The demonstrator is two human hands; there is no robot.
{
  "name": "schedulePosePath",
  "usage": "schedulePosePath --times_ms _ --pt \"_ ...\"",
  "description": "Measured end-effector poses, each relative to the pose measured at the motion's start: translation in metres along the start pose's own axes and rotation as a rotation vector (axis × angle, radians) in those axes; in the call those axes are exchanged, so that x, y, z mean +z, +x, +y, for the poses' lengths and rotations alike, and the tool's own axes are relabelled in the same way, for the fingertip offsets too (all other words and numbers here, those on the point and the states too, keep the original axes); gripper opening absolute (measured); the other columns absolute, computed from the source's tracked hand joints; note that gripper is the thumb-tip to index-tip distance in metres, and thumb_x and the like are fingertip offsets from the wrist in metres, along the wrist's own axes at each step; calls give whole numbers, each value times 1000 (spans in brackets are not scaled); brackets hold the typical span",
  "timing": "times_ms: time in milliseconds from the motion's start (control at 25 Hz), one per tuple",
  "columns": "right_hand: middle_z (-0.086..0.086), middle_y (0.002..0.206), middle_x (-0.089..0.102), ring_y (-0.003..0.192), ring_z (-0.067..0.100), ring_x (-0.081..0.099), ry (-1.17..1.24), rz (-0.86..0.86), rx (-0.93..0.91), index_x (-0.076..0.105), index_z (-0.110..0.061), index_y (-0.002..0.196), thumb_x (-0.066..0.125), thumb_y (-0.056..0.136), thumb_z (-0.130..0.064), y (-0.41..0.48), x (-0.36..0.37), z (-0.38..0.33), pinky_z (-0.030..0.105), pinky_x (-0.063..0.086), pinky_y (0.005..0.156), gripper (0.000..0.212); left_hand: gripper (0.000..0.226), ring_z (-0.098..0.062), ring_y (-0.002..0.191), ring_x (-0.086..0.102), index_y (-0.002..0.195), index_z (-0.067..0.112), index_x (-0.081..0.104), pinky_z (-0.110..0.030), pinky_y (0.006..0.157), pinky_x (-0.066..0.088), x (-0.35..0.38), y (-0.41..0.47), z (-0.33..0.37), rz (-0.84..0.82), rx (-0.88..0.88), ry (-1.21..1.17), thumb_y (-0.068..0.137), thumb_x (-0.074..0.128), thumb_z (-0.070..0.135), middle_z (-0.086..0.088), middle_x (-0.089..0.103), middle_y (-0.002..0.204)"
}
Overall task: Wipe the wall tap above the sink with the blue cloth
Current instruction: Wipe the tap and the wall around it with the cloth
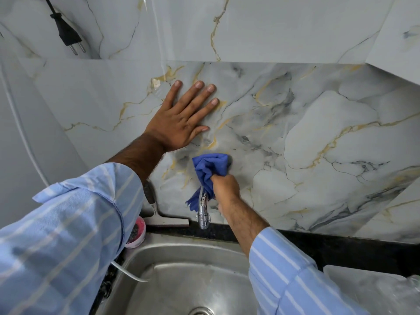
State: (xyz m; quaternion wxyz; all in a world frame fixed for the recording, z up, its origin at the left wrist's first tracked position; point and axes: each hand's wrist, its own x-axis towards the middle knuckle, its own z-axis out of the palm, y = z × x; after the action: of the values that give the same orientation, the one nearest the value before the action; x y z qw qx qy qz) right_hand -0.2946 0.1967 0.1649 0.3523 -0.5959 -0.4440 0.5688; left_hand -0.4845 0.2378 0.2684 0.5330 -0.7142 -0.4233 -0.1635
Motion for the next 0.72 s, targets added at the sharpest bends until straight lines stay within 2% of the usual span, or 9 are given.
schedulePosePath --times_ms 40,120,240,360,440,520,560,640,720 --pt "18 92 67 78 30 64 156 -79 139 65 1 107 57 94 -12 2 2 -3 36 53 68 20 73 -31 163 14 168 16 19 -59 130 5 0 -1 1 -3 1 -1 110 44 52 -12 17 176" --pt "13 84 60 70 27 57 464 -242 285 58 -5 108 47 99 -8 2 -1 -3 36 49 63 15 72 -32 163 11 169 16 18 -61 129 7 2 -1 4 -19 -10 -14 111 41 51 -12 14 176" --pt "14 91 70 78 27 66 760 -430 298 65 -9 106 39 105 -12 2 -9 16 41 55 72 26 72 -33 163 10 169 15 17 -64 128 8 4 0 8 -31 -39 -24 111 40 51 -11 9 176" --pt "16 99 78 89 30 73 850 -535 295 67 -8 115 37 106 -17 3 -9 33 44 59 83 32 72 -33 163 8 169 15 16 -64 128 6 6 -3 8 -31 -35 -30 111 39 51 -11 8 176" --pt "18 93 78 81 32 76 809 -508 345 65 -6 115 38 106 -15 8 -12 29 45 63 75 30 71 -32 163 7 169 15 15 -64 128 6 5 -1 8 -32 -38 -21 112 36 51 -11 9 177" --pt "16 76 76 70 29 73 672 -446 369 64 -5 100 42 103 -9 12 -16 16 42 61 63 23 71 -32 163 7 169 16 13 -63 128 4 4 0 8 -35 -43 -28 112 34 52 -10 5 177" --pt "15 74 72 71 30 70 507 -403 321 62 -4 94 45 101 -6 12 -16 8 43 59 65 19 71 -32 163 6 169 16 12 -63 129 3 4 -1 8 -39 -40 -26 112 33 52 -9 3 177" --pt "13 79 62 78 32 67 -34 -249 114 59 -5 84 53 96 -4 8 -8 -13 40 57 71 13 71 -32 163 6 169 16 11 -64 128 4 3 -1 9 -41 -41 -25 112 33 52 -9 0 176" --pt "10 81 61 76 25 63 -457 -43 -117 65 -4 86 55 93 -6 -3 2 -28 30 47 62 12 71 -32 163 5 169 15 11 -65 128 7 3 -1 9 -41 -45 -29 112 33 52 -9 -1 176"
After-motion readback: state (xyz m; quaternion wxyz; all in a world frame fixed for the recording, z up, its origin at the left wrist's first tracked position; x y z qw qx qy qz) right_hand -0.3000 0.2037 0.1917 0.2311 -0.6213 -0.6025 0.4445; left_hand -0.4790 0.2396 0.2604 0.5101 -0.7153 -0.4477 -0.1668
